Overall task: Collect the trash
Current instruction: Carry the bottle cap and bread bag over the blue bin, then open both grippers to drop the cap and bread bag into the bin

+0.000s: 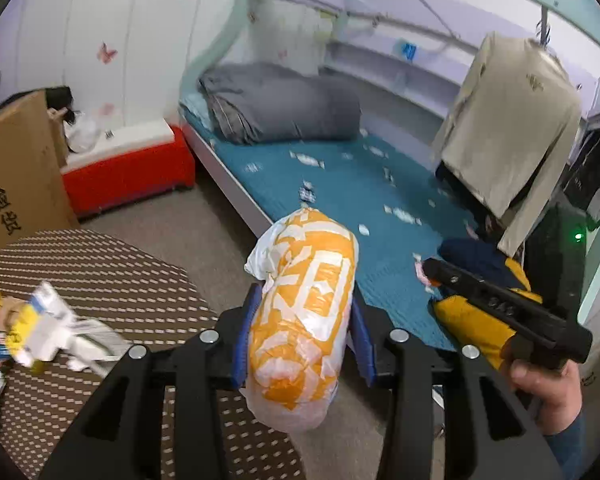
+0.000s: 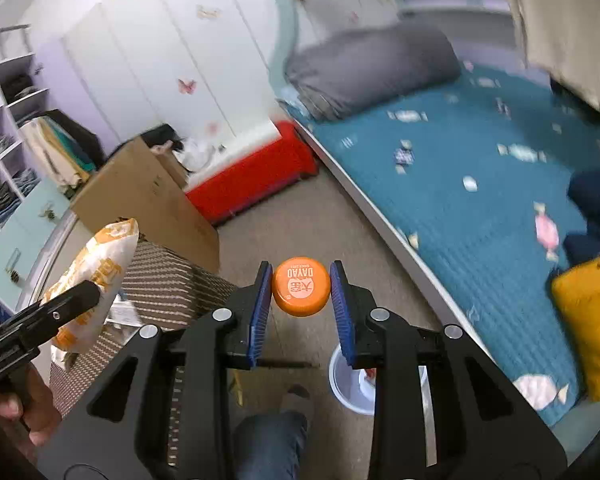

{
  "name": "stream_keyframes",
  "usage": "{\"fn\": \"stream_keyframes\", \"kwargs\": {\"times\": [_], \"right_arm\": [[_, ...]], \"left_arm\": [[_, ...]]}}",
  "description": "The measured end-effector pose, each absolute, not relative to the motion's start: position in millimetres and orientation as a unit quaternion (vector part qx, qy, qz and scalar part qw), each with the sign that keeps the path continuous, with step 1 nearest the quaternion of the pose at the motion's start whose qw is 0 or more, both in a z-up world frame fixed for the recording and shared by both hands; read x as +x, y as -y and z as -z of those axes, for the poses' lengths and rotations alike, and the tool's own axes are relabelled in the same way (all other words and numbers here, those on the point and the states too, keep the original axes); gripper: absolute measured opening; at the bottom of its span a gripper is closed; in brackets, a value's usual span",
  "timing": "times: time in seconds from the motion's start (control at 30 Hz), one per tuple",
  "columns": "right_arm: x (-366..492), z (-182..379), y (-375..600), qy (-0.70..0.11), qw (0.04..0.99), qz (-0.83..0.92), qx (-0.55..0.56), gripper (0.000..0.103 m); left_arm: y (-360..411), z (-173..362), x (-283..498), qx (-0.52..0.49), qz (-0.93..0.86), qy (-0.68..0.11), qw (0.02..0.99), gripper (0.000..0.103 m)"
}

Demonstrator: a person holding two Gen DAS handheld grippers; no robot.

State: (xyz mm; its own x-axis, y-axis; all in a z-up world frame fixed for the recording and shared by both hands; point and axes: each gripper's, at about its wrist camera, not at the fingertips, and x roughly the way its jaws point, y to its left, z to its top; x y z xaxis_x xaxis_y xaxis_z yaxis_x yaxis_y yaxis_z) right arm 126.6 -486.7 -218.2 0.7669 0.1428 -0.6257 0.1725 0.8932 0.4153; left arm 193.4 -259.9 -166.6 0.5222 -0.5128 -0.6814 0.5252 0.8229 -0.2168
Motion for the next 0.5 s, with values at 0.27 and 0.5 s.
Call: {"fn": "stream_keyframes", "kwargs": {"times": [0.27, 0.5], "right_arm": [[150, 287, 511, -0.398, 0.874, 0.019, 0.279, 0.029], [172, 339, 528, -0.439, 0.84, 0.022, 0.319, 0.029]], "left_arm": [[323, 231, 222, 0.046, 0.293, -0.461, 0.836, 0.041], [363, 294, 245, 0.079, 0.281, -0.536, 0.792, 0.042]]}}
